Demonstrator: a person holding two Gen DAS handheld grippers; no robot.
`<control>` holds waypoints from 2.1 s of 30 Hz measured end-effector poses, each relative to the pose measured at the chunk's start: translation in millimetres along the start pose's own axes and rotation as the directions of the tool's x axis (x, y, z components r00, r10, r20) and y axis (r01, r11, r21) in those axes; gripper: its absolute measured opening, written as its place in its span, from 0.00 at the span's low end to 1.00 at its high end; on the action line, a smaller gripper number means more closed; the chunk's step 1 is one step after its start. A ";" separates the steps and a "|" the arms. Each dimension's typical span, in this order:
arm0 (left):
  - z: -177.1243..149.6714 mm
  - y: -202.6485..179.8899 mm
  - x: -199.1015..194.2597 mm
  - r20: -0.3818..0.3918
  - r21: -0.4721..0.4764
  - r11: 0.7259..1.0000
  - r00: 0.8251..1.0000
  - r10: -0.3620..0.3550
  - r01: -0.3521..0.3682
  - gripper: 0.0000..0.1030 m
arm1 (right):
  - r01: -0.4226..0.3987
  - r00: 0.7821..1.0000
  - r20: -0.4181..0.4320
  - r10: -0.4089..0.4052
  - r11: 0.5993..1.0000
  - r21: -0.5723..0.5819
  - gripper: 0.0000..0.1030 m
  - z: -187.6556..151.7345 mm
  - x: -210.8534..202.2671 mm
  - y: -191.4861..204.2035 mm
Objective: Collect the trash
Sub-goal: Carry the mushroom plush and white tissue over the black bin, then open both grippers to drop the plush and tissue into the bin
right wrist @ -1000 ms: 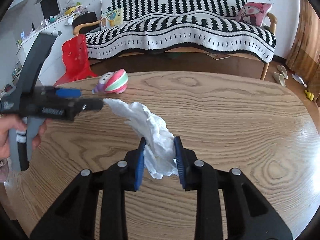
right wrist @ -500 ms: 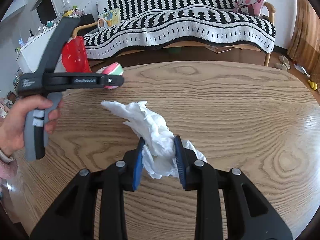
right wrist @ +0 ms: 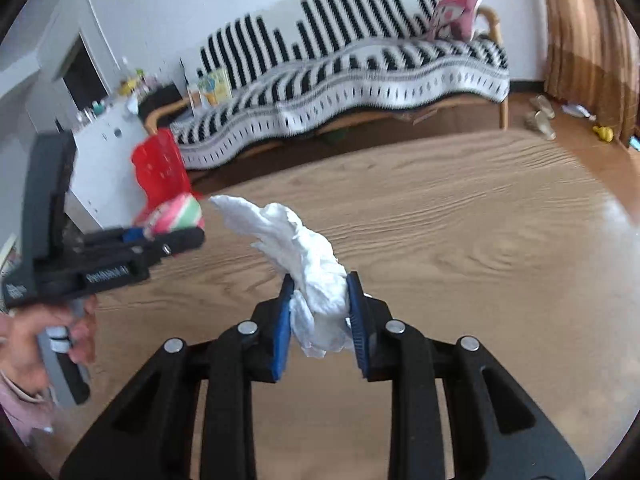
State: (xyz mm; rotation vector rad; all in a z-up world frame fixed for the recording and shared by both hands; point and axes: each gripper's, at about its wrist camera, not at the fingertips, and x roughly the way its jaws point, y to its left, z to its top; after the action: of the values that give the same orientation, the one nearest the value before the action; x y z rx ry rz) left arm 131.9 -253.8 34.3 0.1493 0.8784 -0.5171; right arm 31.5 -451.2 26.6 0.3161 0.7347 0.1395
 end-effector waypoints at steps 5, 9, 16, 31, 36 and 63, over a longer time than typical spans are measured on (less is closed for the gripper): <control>-52.7 -79.5 -51.1 0.020 0.035 0.987 0.987 -0.160 0.160 0.53 | 0.083 0.992 0.089 -0.087 0.995 0.048 0.25 -44.2 -127.7 -21.2; -110.2 -157.7 -79.8 0.008 0.027 0.951 0.951 -0.308 0.308 0.53 | 0.157 0.981 0.094 -0.171 0.977 0.144 0.25 -95.7 -203.8 -52.5; -218.8 -256.3 -63.5 -0.138 -0.033 0.926 0.916 -0.377 0.376 0.53 | 0.238 0.969 -0.016 -0.245 0.923 0.301 0.25 -211.4 -247.2 -101.0; -293.3 -281.1 29.1 -0.382 -0.030 0.975 0.899 -0.216 0.221 0.53 | 0.252 0.959 -0.227 -0.169 0.875 0.413 0.25 -295.3 -165.9 -140.6; -287.9 -281.6 31.7 -0.382 -0.031 0.972 0.896 -0.227 0.233 0.53 | 0.251 0.958 -0.239 -0.161 0.874 0.416 0.25 -290.5 -158.0 -140.7; -271.2 -256.4 -17.7 -0.219 -0.042 0.967 0.942 -0.255 0.252 0.94 | 0.267 0.960 -0.070 -0.272 0.808 0.526 0.92 -265.8 -201.6 -161.1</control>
State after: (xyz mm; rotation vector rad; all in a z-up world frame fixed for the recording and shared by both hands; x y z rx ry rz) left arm -191.8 -379.6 -103.5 0.0829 1.1286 -0.7455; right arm -294.5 -588.3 -84.0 0.7378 0.7942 -0.3487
